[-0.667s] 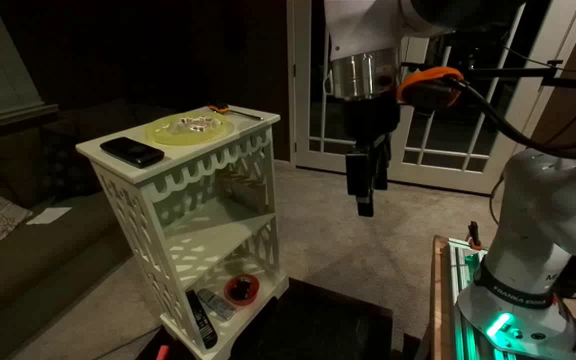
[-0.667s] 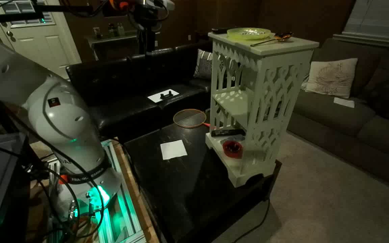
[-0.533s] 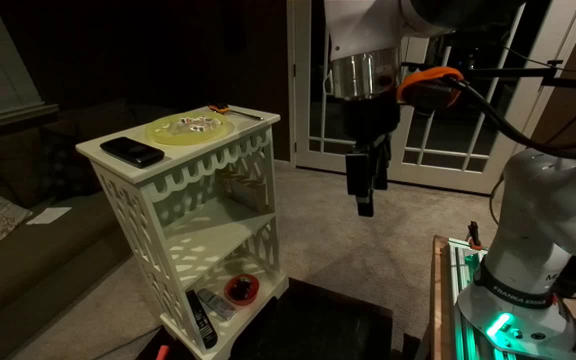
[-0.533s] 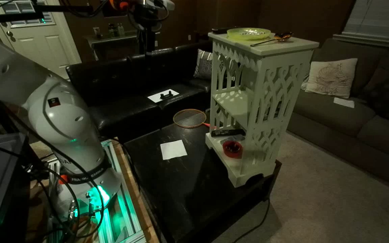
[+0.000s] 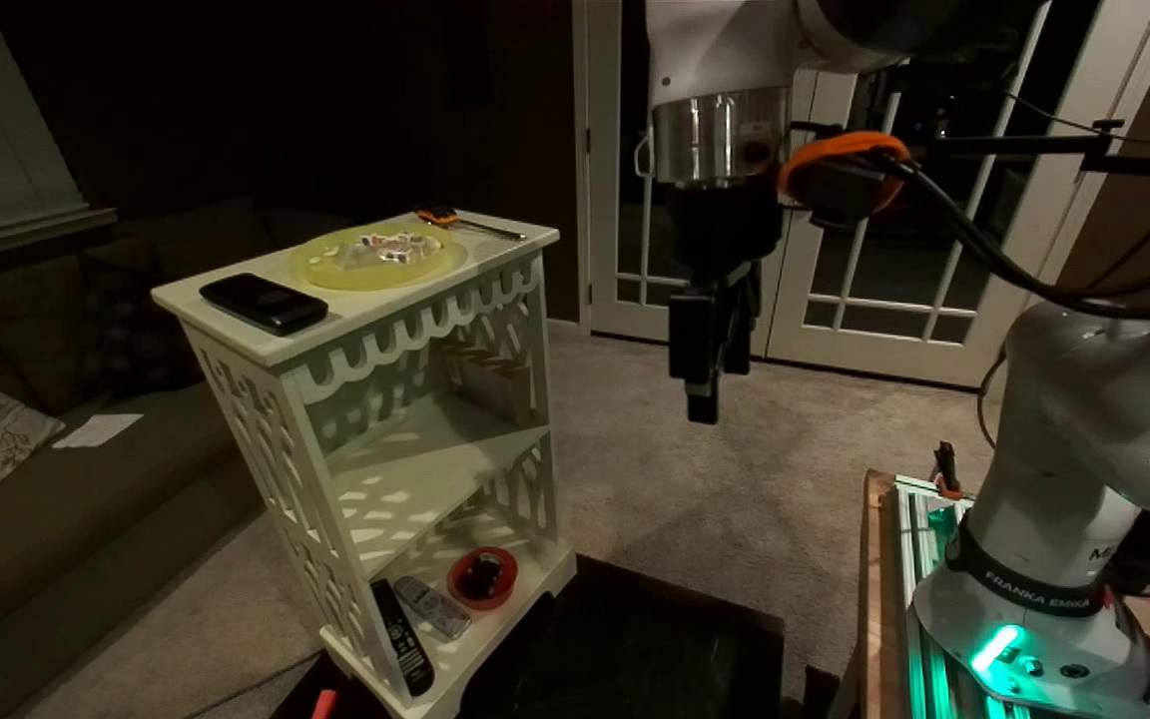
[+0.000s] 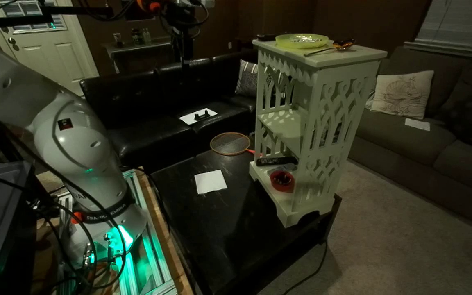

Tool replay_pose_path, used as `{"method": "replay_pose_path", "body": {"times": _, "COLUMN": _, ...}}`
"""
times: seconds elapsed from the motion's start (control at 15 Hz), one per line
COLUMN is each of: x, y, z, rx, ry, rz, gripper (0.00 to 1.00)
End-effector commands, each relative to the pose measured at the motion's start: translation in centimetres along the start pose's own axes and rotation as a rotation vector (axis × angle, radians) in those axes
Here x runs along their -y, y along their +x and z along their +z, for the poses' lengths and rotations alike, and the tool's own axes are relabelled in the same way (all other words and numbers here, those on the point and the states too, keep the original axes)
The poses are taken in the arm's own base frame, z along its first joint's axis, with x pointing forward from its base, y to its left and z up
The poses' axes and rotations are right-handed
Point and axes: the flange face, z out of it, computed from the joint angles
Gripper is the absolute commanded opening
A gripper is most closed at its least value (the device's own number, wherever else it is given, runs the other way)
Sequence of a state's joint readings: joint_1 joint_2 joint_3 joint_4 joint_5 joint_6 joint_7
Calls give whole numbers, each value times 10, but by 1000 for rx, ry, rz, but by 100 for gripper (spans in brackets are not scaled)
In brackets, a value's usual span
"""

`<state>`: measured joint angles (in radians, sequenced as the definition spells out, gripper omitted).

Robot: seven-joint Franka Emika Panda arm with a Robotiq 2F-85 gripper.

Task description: Move the spoon to the middle shelf

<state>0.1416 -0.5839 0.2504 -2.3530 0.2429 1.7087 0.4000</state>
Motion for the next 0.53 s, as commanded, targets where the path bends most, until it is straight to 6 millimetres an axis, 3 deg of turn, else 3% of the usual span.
{"method": "replay_pose_path", "body": {"times": 0.0, "x": 5, "y": 40, "z": -34, "rx": -143, "ry": 27, "rz": 6, "gripper": 100}}
{"method": "replay_pose_path", "body": {"times": 0.2, "x": -4, "y": 75, "z": -62, "rx": -289, "ry": -29, "rz": -18, "gripper": 100}}
{"method": "replay_pose_path", "body": {"times": 0.47, "x": -33, "y": 115, "z": -83, "rx": -393, "ry": -203, "rz": -63, "gripper": 100}}
